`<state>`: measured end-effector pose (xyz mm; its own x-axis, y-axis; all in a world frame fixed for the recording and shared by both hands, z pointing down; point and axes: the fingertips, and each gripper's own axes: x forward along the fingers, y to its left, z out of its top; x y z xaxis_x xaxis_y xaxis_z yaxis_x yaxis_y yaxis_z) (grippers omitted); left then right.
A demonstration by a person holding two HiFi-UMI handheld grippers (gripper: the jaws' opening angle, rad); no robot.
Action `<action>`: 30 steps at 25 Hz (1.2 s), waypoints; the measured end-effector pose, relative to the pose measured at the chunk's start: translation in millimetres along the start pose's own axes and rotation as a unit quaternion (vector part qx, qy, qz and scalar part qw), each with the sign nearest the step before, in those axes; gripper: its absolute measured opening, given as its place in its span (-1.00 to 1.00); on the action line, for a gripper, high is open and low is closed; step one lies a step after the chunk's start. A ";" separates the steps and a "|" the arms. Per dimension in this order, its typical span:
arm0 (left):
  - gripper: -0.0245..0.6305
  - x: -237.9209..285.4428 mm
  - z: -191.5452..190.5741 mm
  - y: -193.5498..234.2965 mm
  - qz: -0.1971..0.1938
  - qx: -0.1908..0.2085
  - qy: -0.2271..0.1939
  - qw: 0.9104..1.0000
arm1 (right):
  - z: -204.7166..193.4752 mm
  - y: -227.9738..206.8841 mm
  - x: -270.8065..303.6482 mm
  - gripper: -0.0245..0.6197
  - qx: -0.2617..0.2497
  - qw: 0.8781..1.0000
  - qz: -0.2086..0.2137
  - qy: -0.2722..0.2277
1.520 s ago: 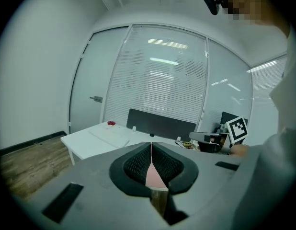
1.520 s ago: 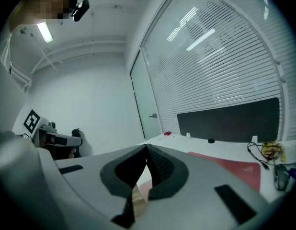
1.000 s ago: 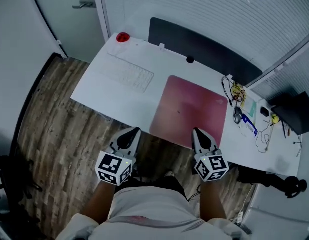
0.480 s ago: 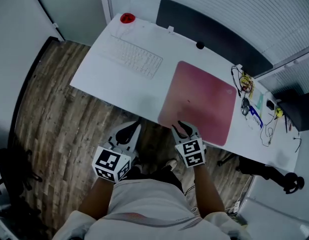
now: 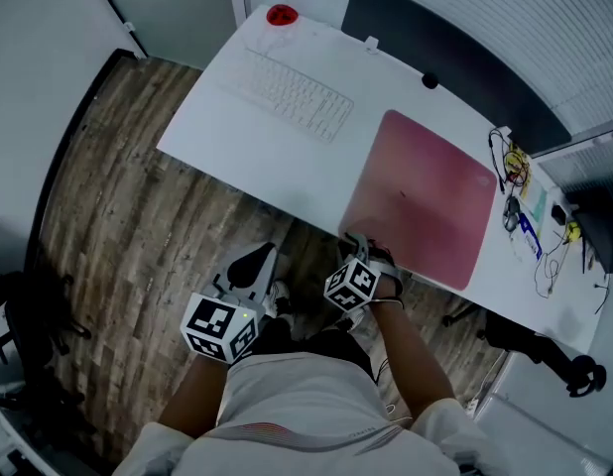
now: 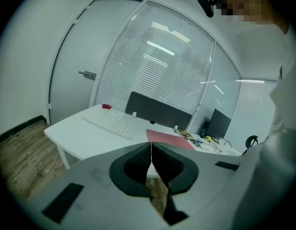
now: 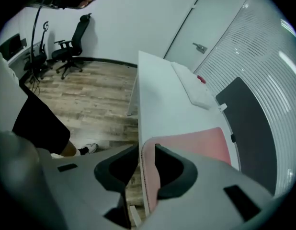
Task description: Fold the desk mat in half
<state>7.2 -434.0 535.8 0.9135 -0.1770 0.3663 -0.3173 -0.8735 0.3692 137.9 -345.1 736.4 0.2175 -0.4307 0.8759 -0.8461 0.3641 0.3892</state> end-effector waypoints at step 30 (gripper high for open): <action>-0.87 9.3 8.5 -59.6 -0.045 0.034 0.013 0.998 | -30.2 -41.0 -34.7 -0.72 0.195 0.978 -0.039 -0.062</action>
<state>36.8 -387.4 509.9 0.9303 -0.0861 0.3565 -0.2159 -0.9143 0.3426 179.7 -320.2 698.7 0.2496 -0.5495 0.7973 -0.9556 -0.0066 0.2946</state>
